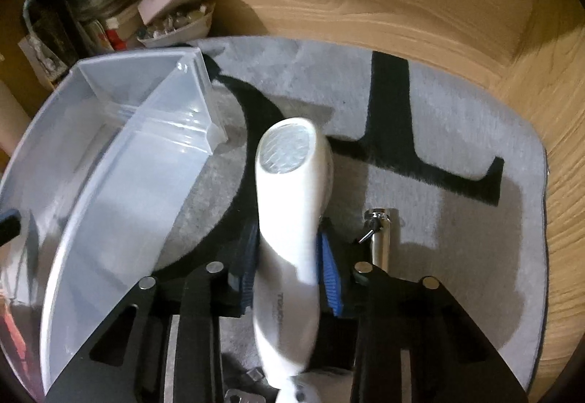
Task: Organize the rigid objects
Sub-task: 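Carry the white device into the box with the right gripper and release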
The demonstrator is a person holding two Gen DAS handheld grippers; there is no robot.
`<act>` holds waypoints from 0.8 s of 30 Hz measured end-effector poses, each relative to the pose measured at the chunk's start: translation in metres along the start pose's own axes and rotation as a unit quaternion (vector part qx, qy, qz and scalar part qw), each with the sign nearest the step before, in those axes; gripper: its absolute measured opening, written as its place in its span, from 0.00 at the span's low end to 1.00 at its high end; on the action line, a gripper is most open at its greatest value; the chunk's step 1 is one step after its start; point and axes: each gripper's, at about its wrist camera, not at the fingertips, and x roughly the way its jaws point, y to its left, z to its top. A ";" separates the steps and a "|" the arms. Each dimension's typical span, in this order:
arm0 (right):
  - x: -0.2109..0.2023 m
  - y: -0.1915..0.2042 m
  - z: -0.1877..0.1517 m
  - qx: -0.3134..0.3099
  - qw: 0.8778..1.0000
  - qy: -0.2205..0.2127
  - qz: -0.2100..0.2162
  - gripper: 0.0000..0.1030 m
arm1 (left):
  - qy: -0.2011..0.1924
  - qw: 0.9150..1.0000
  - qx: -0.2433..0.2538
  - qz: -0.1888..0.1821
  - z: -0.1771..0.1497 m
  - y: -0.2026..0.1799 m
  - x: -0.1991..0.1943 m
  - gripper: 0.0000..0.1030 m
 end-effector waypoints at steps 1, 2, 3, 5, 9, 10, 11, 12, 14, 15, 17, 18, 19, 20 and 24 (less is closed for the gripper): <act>-0.003 -0.002 -0.001 0.004 1.000 -0.003 0.010 0.27 | 0.000 1.000 0.000 0.003 0.000 -0.001 0.000 0.09; -0.004 -0.003 -0.002 0.007 1.000 -0.006 0.016 0.27 | 0.000 1.000 0.001 0.005 0.000 -0.001 -0.001 0.09; -0.006 -0.003 -0.003 0.008 1.000 -0.010 0.020 0.27 | -0.001 1.000 0.003 0.009 0.000 -0.002 -0.001 0.09; -0.012 -0.003 -0.006 0.009 1.000 -0.021 0.021 0.27 | 0.000 1.000 0.004 0.015 0.000 -0.003 -0.002 0.09; -0.028 -0.003 -0.007 0.012 0.998 -0.047 0.031 0.27 | 0.003 1.000 0.004 0.025 0.001 -0.003 -0.002 0.09; -0.033 -0.003 -0.007 0.011 0.998 -0.054 0.033 0.27 | 0.003 1.000 0.004 0.027 0.001 -0.003 -0.002 0.09; -0.036 -0.004 -0.006 0.011 0.998 -0.061 0.033 0.27 | 0.004 1.000 0.004 0.029 0.001 -0.004 -0.002 0.09; -0.043 -0.003 -0.007 0.010 0.997 -0.071 0.032 0.27 | 0.004 0.999 0.004 0.031 0.001 -0.004 -0.002 0.08; -0.051 -0.002 -0.005 0.007 0.996 -0.085 0.034 0.27 | 0.004 0.999 0.005 0.036 0.001 -0.005 -0.002 0.07; -0.055 0.000 -0.004 0.008 0.995 -0.093 0.035 0.27 | 0.003 0.999 0.006 0.038 0.001 -0.005 -0.002 0.07; -0.066 0.004 -0.003 0.005 0.993 -0.109 0.037 0.27 | 0.001 0.999 0.008 0.044 0.001 -0.007 -0.002 0.07; -0.071 0.005 -0.002 0.003 0.993 -0.115 0.037 0.27 | 0.000 0.999 0.009 0.046 0.001 -0.007 -0.002 0.07; -0.078 0.007 -0.002 0.001 0.992 -0.124 0.038 0.27 | 0.000 0.999 0.009 0.047 0.001 -0.007 -0.002 0.07; -0.083 0.009 -0.002 -0.001 0.991 -0.129 0.039 0.27 | 0.001 0.999 0.008 0.047 0.001 -0.007 -0.002 0.07; -0.102 0.020 0.000 -0.009 0.987 -0.153 0.048 0.27 | 0.000 0.999 0.009 0.050 0.001 -0.008 -0.002 0.07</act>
